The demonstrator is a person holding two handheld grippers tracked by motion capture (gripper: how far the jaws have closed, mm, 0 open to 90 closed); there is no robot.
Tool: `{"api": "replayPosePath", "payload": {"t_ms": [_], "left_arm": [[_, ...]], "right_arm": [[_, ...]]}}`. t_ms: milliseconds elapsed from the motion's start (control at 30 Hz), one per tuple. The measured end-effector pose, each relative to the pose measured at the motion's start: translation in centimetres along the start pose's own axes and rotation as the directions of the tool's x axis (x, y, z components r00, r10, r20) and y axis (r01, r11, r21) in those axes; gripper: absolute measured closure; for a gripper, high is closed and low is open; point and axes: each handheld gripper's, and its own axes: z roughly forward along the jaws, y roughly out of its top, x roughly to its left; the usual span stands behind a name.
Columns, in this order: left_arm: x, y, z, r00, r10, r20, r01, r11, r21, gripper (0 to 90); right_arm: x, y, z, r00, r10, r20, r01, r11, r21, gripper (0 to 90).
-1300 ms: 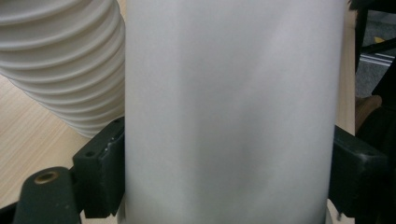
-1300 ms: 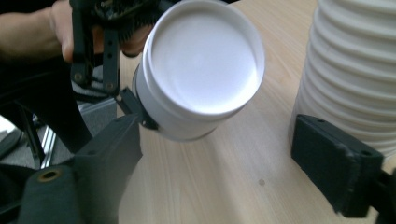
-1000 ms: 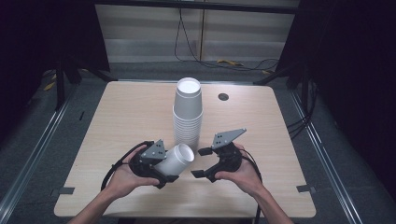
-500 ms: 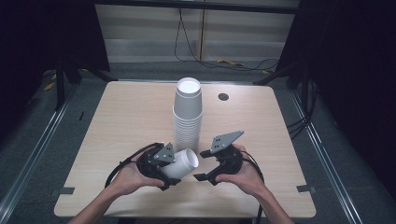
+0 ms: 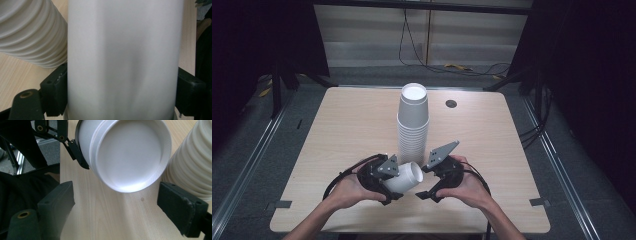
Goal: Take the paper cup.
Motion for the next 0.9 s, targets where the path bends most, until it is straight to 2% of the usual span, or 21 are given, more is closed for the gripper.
{"api": "replayPosePath", "payload": {"t_ms": [100, 267, 367, 433, 500, 567, 600, 667, 733, 767, 800, 900], "left_arm": [[-0.2, 0.1, 0.1, 0.9999, 0.010, 0.006, -0.010, 0.9999, 0.011, 16.4], [-0.6, 0.1, 0.7, 0.9995, 0.029, 0.013, -0.029, 0.9990, 0.033, 16.5], [-0.8, 0.3, 0.9, 0.9982, 0.060, 0.005, -0.060, 0.9967, 0.055, 16.4], [-0.9, 0.3, 0.8, 0.9983, 0.059, -0.001, -0.059, 0.9971, 0.048, 16.4], [-1.0, 0.5, 0.5, 0.9981, 0.061, -0.002, -0.061, 0.9974, 0.037, 16.4], [-1.2, 0.5, 0.6, 0.9982, 0.061, 0.000, -0.061, 0.9973, 0.042, 16.4], [-1.3, 0.5, 0.9, 0.9973, 0.073, 0.004, -0.073, 0.9953, 0.063, 16.4], [-1.4, 0.5, 1.2, 0.9968, 0.080, 0.006, -0.080, 0.9943, 0.070, 16.4], [-1.5, 0.6, 1.5, 0.9962, 0.085, 0.021, -0.086, 0.9928, 0.083, 16.4], [-1.8, 0.6, 1.7, 0.9976, 0.066, 0.020, -0.067, 0.9952, 0.071, 16.3], [-1.7, 0.6, 1.6, 0.9958, 0.091, 0.012, -0.092, 0.9925, 0.082, 16.2], [-1.7, 0.7, 1.5, 0.9962, 0.087, 0.012, -0.087, 0.9932, 0.077, 16.2]], "right_arm": [[0.1, -0.1, 0.2, 0.9999, -0.007, -0.010, 0.007, 1.000, 0.025, 14.6], [0.2, -0.2, 0.1, 0.9999, -0.013, -0.011, 0.013, 0.999, 0.033, 15.6], [0.3, -0.4, 0.5, 0.9993, -0.038, -0.005, 0.038, 0.996, 0.085, 16.3], [0.4, -0.4, 0.7, 0.9993, -0.035, -0.009, 0.036, 0.994, 0.101, 16.3], [0.5, -0.4, 1.2, 0.9985, -0.055, 0.001, 0.054, 0.990, 0.128, 16.3], [0.5, -0.4, 1.3, 0.9983, -0.057, 0.000, 0.057, 0.990, 0.128, 16.3], [0.5, -0.3, 1.3, 0.9989, -0.047, 0.000, 0.046, 0.990, 0.134, 16.3], [0.5, -0.3, 1.3, 0.9990, -0.045, -0.001, 0.044, 0.990, 0.132, 16.3], [0.6, -0.3, 1.4, 0.9983, -0.057, -0.007, 0.058, 0.990, 0.131, 16.6], [0.6, -0.3, 1.4, 0.9983, -0.058, -0.011, 0.059, 0.990, 0.130, 17.1], [0.7, -0.3, 1.4, 0.9983, -0.055, -0.018, 0.057, 0.989, 0.137, 17.4], [0.7, -0.2, 1.5, 0.9983, -0.055, -0.022, 0.057, 0.989, 0.136, 17.3]]}}
